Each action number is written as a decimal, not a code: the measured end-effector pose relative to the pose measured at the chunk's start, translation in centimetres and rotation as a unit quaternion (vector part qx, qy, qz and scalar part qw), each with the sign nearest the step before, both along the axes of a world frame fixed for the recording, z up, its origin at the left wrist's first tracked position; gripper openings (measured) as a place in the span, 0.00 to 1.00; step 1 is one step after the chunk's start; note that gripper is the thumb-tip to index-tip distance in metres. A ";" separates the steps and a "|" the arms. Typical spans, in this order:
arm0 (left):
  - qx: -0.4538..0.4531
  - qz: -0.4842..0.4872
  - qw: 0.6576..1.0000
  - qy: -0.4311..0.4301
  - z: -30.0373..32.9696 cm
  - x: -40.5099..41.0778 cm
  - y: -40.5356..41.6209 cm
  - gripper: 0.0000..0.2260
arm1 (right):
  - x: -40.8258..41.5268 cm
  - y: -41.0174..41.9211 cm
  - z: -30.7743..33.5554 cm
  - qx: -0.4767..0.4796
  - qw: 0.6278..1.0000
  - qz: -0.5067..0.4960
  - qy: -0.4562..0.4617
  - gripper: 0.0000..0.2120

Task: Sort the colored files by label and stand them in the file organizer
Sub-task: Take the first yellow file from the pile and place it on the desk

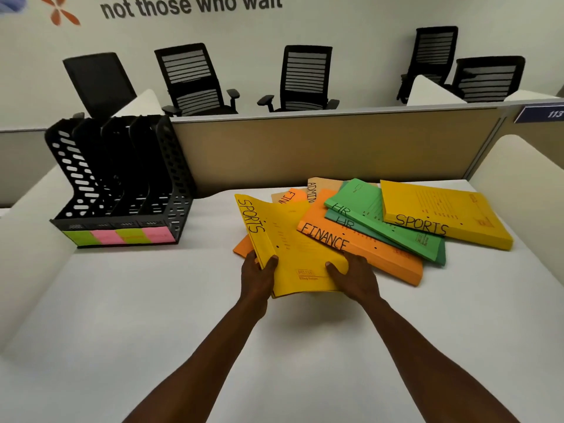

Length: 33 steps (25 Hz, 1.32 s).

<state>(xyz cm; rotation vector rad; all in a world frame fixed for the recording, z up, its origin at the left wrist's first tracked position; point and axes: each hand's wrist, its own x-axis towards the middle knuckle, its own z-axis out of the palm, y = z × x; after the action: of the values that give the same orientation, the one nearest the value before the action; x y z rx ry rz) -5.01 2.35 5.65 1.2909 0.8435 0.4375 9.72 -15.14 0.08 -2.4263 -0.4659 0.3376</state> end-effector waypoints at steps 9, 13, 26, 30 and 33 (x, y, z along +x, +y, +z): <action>0.023 -0.032 0.999 -0.033 1.6 -9.7 2.9 0.27 | -2.8 2.9 -0.4 0.140 0.951 -0.045 0.273 0.31; 0.061 -0.061 0.996 -0.030 1.1 -13.6 4.7 0.49 | -6.1 4.2 0.5 0.227 0.908 -0.050 0.348 0.23; 0.081 -0.088 0.990 0.071 1.6 -29.1 15.0 0.41 | -22.4 15.6 -0.4 0.257 0.894 -0.005 0.366 0.31; 0.081 -0.066 0.984 0.145 0.3 -34.7 21.0 0.40 | -27.4 19.9 -0.9 0.229 0.906 -0.001 0.355 0.30; 0.058 -0.062 0.984 0.159 0.0 -37.6 24.2 0.19 | -31.1 22.8 -1.3 0.210 0.914 -0.003 0.346 0.27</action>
<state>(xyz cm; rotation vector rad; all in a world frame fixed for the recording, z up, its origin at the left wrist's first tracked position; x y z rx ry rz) -42.63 26.50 5.63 1.5375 1.0069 0.1844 -21.41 7.63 -1.25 -1.7363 -0.1806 0.9442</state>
